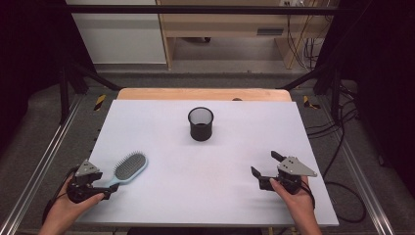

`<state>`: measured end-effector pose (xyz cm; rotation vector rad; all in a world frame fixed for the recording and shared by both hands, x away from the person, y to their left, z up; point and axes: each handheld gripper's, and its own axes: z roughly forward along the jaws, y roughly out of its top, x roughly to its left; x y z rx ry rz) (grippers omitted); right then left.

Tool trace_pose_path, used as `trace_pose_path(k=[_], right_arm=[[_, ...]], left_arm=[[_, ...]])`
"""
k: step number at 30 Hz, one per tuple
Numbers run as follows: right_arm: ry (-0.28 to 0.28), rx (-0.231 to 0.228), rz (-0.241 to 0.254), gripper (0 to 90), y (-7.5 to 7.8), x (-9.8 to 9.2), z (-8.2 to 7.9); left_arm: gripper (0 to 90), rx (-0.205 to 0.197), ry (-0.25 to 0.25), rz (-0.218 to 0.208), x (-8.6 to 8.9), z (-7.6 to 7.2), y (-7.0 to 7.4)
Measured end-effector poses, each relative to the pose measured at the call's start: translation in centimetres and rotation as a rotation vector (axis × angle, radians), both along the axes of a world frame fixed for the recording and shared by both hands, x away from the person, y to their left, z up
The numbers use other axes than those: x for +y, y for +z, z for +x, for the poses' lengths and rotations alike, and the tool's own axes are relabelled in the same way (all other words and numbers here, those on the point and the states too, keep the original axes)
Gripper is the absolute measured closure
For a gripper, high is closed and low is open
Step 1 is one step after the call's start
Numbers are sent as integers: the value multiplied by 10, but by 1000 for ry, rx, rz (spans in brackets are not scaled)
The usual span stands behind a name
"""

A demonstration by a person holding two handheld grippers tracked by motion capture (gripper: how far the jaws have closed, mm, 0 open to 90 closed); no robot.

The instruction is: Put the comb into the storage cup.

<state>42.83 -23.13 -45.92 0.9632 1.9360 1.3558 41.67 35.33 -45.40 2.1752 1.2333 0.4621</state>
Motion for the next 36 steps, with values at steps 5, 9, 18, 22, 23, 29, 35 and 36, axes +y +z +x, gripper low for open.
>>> trace_pose_path(k=[5, 9, 18, 22, 23, 29, 35, 36], right_arm=[[0, 0, -1, 94, 0, 0, 0], [0, 0, -2, 94, 0, 0, 0], [2, -1, 0, 94, 0, 0, 0], [3, -1, -2, 94, 0, 0, 0], [4, -1, -2, 94, 0, 1, 0], [8, -1, -7, 92, 0, 1, 0], [4, 0, -8, 92, 0, 1, 0], [4, 0, -8, 92, 0, 1, 0]], left_arm=[[363, 23, -14, 3, -1, 1, -3], [493, 42, -34, 6, -2, 2, -3], [619, 61, -53, 41, -7, 5, -8], [647, 53, -62, 52, -8, 4, -8], [668, 47, -66, 53, -8, 4, -9], [692, 35, -52, 57, -9, 2, -9], [693, 15, -53, 52, -11, 1, -8], [693, 11, -51, 47, -12, 2, -9]])
